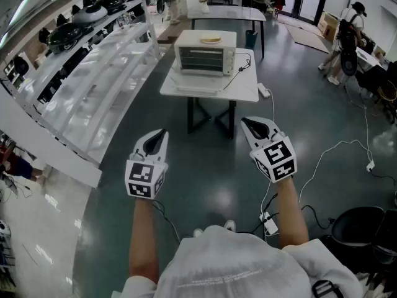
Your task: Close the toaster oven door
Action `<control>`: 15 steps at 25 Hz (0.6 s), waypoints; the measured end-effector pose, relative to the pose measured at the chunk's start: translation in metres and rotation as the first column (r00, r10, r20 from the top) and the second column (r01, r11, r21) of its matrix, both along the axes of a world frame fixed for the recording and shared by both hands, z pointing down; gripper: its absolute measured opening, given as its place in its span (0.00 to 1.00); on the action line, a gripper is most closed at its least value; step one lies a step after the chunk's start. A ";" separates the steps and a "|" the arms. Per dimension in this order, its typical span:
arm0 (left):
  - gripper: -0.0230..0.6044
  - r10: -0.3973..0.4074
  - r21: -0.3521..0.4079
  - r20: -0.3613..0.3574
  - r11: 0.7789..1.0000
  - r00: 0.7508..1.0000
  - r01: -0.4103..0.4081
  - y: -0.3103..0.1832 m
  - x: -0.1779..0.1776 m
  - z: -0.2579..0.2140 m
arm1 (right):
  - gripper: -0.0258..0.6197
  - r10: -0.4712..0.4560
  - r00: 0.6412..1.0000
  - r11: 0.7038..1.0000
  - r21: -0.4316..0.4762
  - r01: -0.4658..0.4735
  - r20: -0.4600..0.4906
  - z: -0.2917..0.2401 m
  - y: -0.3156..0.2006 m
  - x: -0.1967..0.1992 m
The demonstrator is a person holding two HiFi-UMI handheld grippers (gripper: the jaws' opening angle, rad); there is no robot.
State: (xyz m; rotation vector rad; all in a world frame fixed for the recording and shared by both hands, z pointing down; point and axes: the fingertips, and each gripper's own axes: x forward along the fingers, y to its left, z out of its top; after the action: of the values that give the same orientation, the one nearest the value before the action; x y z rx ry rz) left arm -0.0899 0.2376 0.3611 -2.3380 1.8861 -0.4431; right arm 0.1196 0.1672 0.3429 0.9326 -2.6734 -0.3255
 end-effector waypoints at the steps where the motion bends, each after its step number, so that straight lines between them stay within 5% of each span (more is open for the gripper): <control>1: 0.07 0.000 -0.003 -0.002 1.000 1.000 0.000 -0.001 0.000 0.001 | 0.06 0.002 1.000 1.000 -0.001 -0.002 0.003 0.000 -0.001 0.000; 15: 0.07 -0.015 -0.043 -0.027 0.999 1.000 0.014 -0.017 0.006 0.012 | 0.06 -0.023 1.000 0.999 -0.042 0.024 0.021 0.011 -0.020 0.004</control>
State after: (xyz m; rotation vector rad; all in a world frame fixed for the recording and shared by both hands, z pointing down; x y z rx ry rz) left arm -0.0841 0.2203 0.3728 -2.3711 1.9254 -0.4593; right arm 0.1240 0.1470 0.3542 0.8976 -2.7008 -0.2643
